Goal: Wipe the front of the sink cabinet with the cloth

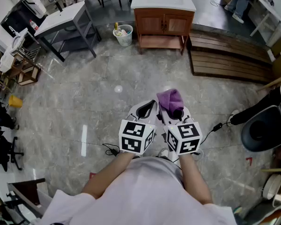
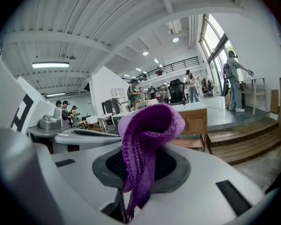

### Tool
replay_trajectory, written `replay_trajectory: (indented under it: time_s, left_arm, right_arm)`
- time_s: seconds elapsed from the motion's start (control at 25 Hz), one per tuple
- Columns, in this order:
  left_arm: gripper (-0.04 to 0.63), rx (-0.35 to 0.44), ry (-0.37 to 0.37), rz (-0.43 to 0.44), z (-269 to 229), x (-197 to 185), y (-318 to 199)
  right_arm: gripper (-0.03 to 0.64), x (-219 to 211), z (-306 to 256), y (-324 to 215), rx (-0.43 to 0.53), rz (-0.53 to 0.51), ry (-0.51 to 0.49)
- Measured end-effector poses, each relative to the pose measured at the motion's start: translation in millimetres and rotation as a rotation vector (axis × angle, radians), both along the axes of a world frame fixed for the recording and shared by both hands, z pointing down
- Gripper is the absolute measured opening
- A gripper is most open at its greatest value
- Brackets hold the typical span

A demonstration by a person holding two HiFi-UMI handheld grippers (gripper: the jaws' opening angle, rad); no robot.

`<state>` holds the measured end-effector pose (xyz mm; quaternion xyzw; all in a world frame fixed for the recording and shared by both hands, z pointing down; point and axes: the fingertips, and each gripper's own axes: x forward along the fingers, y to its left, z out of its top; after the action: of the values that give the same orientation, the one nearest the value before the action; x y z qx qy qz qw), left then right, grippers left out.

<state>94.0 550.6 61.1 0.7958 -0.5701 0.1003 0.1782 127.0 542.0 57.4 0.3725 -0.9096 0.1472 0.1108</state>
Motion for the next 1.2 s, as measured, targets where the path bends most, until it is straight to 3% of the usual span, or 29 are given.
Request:
replay_trajectory:
  time_s: [0.48, 1.2]
  left_arm:
    - [0.007, -0.008, -0.011, -0.005, 6, 21, -9]
    - [0.007, -0.020, -0.053, -0.045, 9, 58, -65]
  right_arm:
    - [0.086, 19, 5, -9, -0.004, -0.018, -0.015]
    - [0.087, 59, 13, -68, -0.022, -0.065, -0.059]
